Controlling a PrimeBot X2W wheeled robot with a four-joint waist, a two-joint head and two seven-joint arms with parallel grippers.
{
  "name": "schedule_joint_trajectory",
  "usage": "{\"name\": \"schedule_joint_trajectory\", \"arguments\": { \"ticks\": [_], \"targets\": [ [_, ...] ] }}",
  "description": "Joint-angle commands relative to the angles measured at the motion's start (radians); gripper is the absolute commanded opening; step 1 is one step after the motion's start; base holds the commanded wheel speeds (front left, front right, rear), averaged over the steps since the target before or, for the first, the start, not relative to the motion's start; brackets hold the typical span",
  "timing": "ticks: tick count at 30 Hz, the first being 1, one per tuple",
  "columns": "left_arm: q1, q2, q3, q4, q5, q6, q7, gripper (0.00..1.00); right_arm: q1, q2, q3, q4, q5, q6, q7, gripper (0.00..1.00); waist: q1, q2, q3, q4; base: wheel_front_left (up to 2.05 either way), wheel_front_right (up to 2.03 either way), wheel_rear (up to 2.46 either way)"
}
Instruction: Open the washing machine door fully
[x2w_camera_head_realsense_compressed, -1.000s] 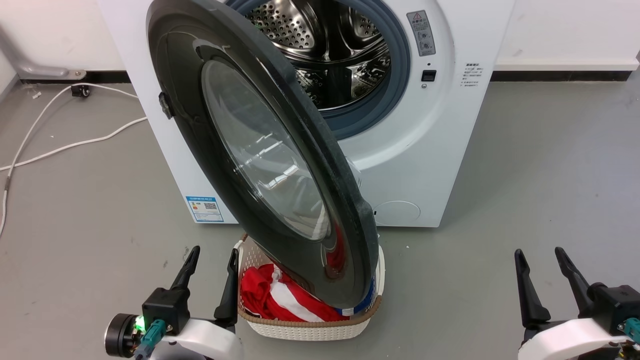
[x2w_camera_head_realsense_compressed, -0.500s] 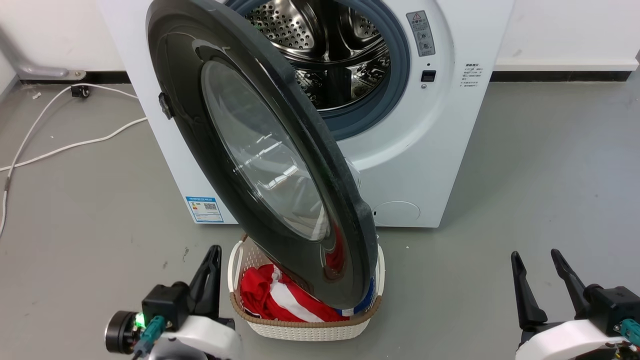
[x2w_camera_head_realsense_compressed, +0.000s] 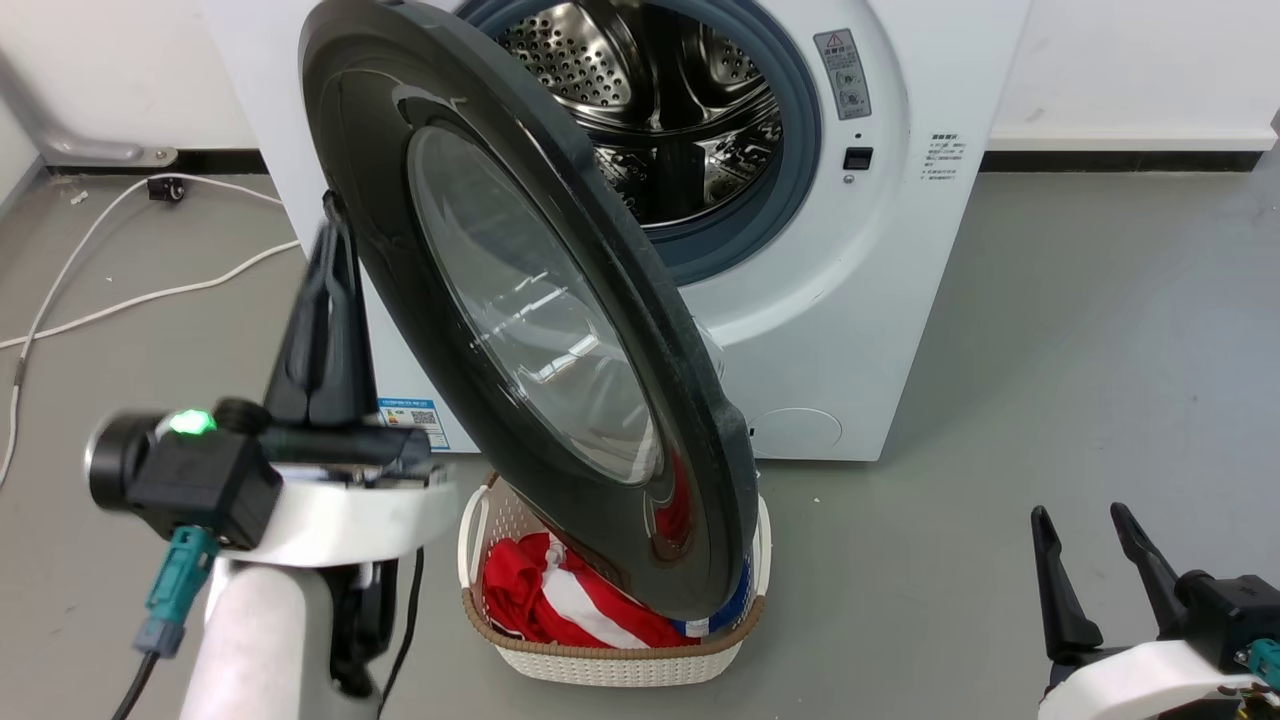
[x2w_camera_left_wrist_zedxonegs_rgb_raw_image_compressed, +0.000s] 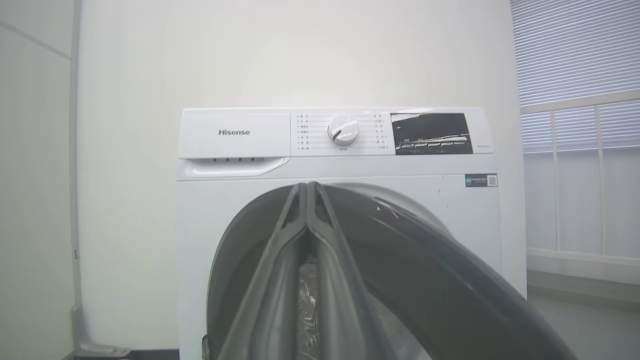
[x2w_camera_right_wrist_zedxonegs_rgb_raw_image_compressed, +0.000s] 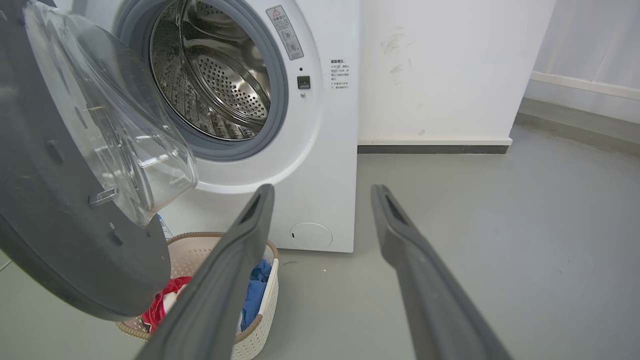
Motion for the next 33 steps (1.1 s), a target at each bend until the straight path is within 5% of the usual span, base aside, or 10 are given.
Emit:
{"name": "schedule_joint_trajectory", "arguments": {
  "ticks": [1, 13, 26, 33],
  "targets": [
    [-0.04, -0.003, -0.013, -0.055, 0.01, 0.001, -0.002, 0.0, -0.019, -0.002, -0.006, 0.001, -0.003, -0.001, -0.007, 1.0, 0.0, 0.0, 0.002, 0.002, 0.0, 0.0, 0.0],
    [-0.154, -0.031, -0.28, -0.225, -0.02, -0.052, 0.059, 0.0, -0.023, 0.0, -0.006, 0.022, -0.003, -0.001, -0.005, 1.0, 0.0, 0.0, 0.008, -0.006, 0.0, 0.0, 0.0],
    [-0.11, -0.039, -0.687, -0.108, -0.148, -0.091, 0.203, 0.0, -0.032, -0.003, -0.006, 0.038, 0.009, -0.001, -0.005, 1.0, 0.0, 0.0, 0.023, -0.008, 0.0, 0.0, 0.0],
    [-0.046, -0.017, -0.825, 0.006, -0.223, -0.094, 0.277, 0.0, -0.04, 0.003, -0.004, 0.045, 0.008, -0.001, -0.006, 1.0, 0.0, 0.0, 0.031, -0.008, 0.0, 0.0, 0.0]
  ]
}}
